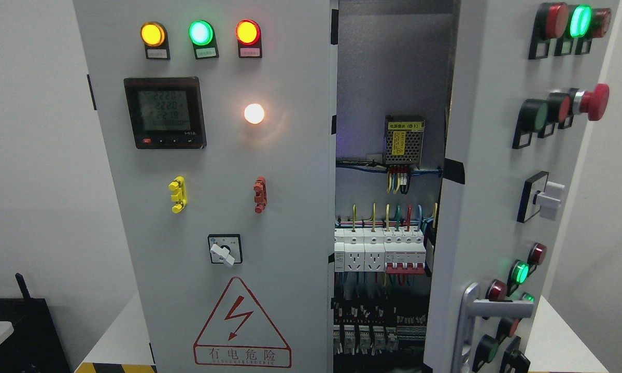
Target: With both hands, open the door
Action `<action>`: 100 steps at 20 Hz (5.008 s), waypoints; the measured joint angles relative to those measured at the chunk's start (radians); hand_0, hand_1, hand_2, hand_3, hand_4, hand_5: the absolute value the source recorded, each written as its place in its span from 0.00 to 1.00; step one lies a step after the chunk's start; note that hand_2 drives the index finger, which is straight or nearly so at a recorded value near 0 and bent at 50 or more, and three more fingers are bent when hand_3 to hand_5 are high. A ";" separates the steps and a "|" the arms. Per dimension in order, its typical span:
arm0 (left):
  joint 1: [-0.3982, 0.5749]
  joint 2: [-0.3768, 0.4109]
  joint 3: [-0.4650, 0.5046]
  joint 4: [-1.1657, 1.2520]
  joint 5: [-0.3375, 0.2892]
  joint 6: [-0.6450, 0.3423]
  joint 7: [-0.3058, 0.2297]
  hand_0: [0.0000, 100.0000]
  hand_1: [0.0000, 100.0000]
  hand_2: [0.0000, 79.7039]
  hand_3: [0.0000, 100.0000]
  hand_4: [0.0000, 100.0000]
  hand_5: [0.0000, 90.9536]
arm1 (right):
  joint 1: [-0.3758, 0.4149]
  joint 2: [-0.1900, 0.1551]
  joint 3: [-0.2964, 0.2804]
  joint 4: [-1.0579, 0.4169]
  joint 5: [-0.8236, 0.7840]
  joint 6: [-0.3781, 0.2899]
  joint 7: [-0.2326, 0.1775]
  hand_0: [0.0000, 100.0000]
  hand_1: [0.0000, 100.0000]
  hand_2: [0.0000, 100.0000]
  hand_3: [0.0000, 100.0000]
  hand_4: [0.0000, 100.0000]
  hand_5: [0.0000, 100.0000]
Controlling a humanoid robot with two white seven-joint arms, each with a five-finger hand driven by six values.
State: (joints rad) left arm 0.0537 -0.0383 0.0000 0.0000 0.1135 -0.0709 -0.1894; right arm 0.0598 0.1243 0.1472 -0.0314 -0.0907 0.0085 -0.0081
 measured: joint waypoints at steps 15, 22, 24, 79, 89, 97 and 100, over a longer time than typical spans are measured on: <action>0.000 0.000 0.000 0.000 0.000 -0.003 0.000 0.00 0.00 0.00 0.00 0.00 0.00 | 0.000 0.000 0.000 -0.004 0.000 0.000 0.000 0.38 0.00 0.00 0.00 0.00 0.00; 0.000 0.000 0.000 0.000 0.000 -0.003 0.000 0.00 0.00 0.00 0.00 0.00 0.00 | 0.000 0.000 0.000 -0.005 0.000 0.000 0.000 0.38 0.00 0.00 0.00 0.00 0.00; 0.000 0.000 0.000 0.000 0.000 -0.004 0.000 0.00 0.00 0.00 0.00 0.00 0.00 | 0.000 0.000 0.000 -0.005 0.000 0.000 0.000 0.38 0.00 0.00 0.00 0.00 0.00; 0.387 0.351 0.304 -1.684 0.419 -0.534 -0.168 0.00 0.00 0.00 0.00 0.00 0.00 | 0.000 0.000 0.000 -0.005 0.000 0.000 0.000 0.38 0.00 0.00 0.00 0.00 0.00; 0.277 0.660 0.348 -1.728 0.798 -0.407 -0.219 0.00 0.00 0.00 0.00 0.00 0.00 | 0.000 0.000 0.000 -0.005 0.000 0.000 0.000 0.38 0.00 0.00 0.00 0.00 0.00; 0.309 0.968 0.363 -1.757 1.125 -0.311 -0.325 0.00 0.00 0.00 0.00 0.00 0.00 | 0.000 0.000 0.000 -0.005 0.000 0.000 0.000 0.38 0.00 0.00 0.00 0.00 0.00; 0.315 1.079 0.369 -1.769 1.241 -0.269 -0.385 0.00 0.00 0.00 0.00 0.00 0.00 | 0.000 0.000 0.000 -0.005 0.000 0.000 0.000 0.38 0.00 0.00 0.00 0.00 0.00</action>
State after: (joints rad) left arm 0.3692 1.0404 0.3685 -1.7693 1.3541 -0.3396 -0.5743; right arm 0.0598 0.1243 0.1473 -0.0368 -0.0905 0.0085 -0.0079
